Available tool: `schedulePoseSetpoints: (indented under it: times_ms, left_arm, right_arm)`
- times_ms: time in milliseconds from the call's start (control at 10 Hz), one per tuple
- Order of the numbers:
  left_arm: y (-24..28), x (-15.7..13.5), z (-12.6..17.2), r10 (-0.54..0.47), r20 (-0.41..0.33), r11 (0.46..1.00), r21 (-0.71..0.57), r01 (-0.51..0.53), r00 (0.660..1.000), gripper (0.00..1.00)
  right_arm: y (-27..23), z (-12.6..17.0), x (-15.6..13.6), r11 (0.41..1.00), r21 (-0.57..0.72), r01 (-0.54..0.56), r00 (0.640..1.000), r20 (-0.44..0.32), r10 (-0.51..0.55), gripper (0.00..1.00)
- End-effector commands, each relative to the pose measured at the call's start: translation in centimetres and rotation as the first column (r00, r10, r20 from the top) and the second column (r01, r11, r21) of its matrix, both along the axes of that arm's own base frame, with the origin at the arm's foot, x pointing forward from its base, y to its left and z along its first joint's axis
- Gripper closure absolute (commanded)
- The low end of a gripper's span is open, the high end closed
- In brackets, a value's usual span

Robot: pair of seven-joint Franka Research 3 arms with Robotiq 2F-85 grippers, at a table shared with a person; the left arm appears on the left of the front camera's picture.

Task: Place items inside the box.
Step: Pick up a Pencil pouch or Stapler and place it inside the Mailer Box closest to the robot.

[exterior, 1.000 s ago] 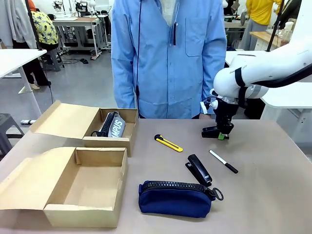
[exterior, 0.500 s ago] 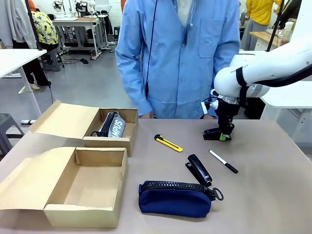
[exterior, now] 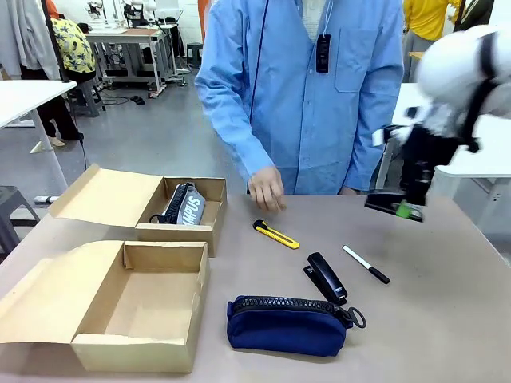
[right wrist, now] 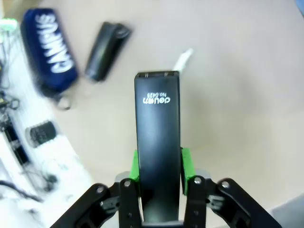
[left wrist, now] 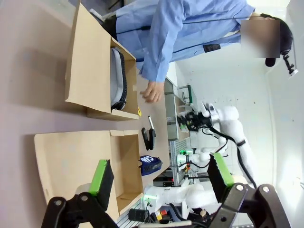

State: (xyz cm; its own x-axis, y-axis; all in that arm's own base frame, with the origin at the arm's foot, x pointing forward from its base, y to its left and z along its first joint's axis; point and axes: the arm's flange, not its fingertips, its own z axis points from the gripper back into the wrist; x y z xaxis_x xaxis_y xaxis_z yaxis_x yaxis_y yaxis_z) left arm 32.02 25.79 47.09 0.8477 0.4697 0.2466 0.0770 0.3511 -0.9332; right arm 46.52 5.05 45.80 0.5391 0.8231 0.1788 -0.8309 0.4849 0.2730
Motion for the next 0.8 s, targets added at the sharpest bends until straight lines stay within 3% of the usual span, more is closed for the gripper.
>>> schedulePoseSetpoints:
  times_ms: [0,100,200,300,400,500,700]
  left_arm:
    - [-0.1,-0.1,0.0,-0.008,0.024,1.0,-0.003,0.008,1.0,0.0]
    - [-0.1,-0.1,0.0,-0.008,0.024,1.0,-0.003,0.008,1.0,0.0]
    - [-0.1,-0.1,0.0,-0.008,0.024,1.0,-0.003,0.008,1.0,0.0]
    - [-0.1,-0.1,0.0,-0.008,0.024,1.0,-0.003,0.008,1.0,0.0]
    - [-0.1,-0.1,0.0,-0.008,0.024,1.0,-0.003,0.008,1.0,0.0]
    - [-0.1,-0.1,0.0,-0.008,0.024,1.0,-0.003,0.008,1.0,0.0]
    - [-0.1,-0.1,0.0,-0.008,0.024,1.0,-0.003,0.008,1.0,0.0]
  right_arm:
    - [-2.8,1.5,-8.6,0.951,0.094,0.294,0.955,-0.057,-0.29,1.0]
    - [-4.3,0.9,-12.3,0.875,0.105,0.473,0.88,-0.106,-0.463,1.0]
    - [-5.4,0.1,-14.9,0.808,0.1,0.58,0.811,-0.163,-0.562,1.0]
    - [-5.9,-0.7,-16.5,0.772,0.078,0.631,0.766,-0.218,-0.605,1.0]
    - [-6.1,-1.7,-17.3,0.77,0.053,0.636,0.75,-0.278,-0.601,1.0]
    - [-6.5,-0.7,-15.8,0.834,0.074,0.547,0.827,-0.204,-0.525,0.78]
    - [-6.5,-0.7,-15.8,0.834,0.074,0.547,0.827,-0.204,-0.525,0.78]
